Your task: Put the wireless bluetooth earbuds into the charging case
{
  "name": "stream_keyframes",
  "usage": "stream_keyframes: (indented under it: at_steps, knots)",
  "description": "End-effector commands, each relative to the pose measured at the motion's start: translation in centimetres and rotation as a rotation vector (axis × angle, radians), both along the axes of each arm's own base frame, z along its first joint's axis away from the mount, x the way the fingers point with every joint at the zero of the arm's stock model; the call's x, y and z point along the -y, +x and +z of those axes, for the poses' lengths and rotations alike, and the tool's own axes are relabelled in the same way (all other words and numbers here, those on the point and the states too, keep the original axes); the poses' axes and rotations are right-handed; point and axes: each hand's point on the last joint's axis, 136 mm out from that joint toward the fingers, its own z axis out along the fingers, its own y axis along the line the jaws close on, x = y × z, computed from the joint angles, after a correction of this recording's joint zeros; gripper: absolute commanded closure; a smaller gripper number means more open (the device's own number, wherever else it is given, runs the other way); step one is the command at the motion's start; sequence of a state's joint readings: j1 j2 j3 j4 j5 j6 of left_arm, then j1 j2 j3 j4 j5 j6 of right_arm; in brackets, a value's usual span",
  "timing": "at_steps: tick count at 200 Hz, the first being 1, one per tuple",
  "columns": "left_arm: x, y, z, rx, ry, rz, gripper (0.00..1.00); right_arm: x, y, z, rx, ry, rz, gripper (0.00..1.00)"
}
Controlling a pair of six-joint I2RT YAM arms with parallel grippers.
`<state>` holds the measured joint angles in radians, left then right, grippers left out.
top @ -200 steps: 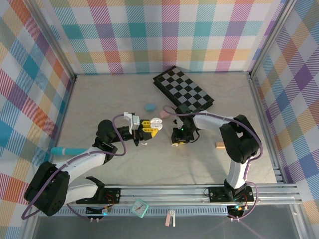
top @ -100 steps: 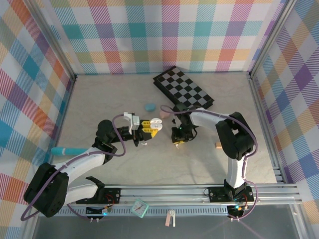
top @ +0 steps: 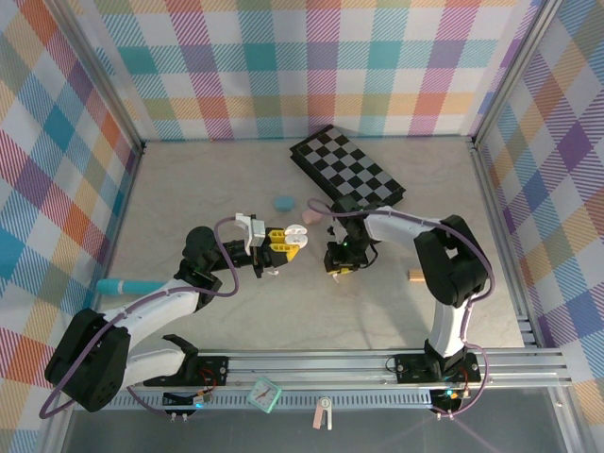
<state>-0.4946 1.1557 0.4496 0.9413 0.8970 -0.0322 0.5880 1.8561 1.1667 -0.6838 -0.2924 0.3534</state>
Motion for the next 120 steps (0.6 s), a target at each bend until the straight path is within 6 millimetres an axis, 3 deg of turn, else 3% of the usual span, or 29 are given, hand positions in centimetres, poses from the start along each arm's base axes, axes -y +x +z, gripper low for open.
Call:
stream_keyframes:
  at_steps: [1,33,73,120]
  knots:
    - [-0.1,-0.1,1.9,0.074,-0.023,-0.004,1.00,-1.1,-1.2,0.7,-0.042,0.080,-0.005,0.68]
    - [-0.2,0.0,2.0,0.074,-0.023,0.002,1.00,-2.4,-1.9,1.9,-0.052,0.193,-0.007,0.67]
    - [-0.1,-0.1,2.1,0.074,-0.025,-0.001,1.00,-0.6,-0.4,2.4,0.039,0.143,-0.047,0.67]
    - [-0.1,-0.2,2.2,0.072,-0.026,-0.004,1.00,-0.1,0.5,1.0,0.018,0.056,-0.065,0.67]
